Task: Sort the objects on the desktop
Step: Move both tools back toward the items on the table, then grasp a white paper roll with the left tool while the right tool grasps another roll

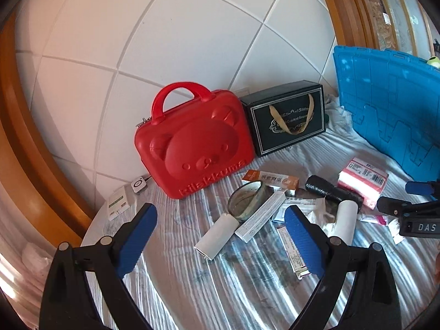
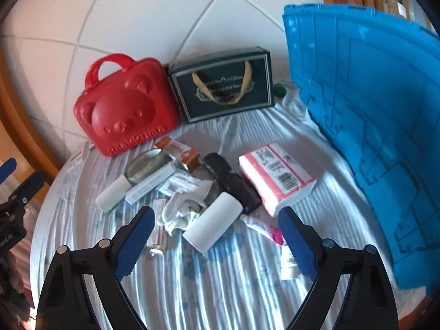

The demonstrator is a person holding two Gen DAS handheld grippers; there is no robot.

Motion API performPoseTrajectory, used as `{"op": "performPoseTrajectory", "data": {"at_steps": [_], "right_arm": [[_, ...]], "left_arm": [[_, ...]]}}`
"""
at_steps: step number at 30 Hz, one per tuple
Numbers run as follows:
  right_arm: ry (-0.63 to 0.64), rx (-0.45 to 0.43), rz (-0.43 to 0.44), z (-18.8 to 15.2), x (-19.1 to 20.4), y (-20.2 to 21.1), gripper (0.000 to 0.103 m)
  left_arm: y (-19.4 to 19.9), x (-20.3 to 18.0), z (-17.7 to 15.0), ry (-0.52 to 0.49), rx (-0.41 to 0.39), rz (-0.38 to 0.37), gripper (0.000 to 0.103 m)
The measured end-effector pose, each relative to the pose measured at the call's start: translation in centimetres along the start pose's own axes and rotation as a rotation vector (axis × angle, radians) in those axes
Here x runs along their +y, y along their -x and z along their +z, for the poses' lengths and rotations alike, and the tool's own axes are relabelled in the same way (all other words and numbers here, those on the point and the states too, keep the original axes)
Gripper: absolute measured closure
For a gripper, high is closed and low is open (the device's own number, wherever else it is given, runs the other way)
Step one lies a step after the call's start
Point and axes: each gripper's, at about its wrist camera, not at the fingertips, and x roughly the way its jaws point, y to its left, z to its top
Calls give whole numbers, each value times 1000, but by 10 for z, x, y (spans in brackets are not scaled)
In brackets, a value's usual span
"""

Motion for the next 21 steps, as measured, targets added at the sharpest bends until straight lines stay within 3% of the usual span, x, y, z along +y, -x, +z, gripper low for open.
{"op": "performPoseTrajectory", "data": {"at_steps": [5,9,15,21], "right_arm": [[-70,146,-31,-12,-9,-64,29],[-136,223,-34,-21,-13,-99,29],[-199,274,-44,-23,-15,-127,29],[-133,299,-88,-18,0,-145,30]], "left_arm": [[-40,17,-18,-22,83,3,8],[-74,30,-34,-35,129,-25,8],[-135,41,-57,-81,217,-86,8],[-199,45,-65,-131,285,-181,8]]}}
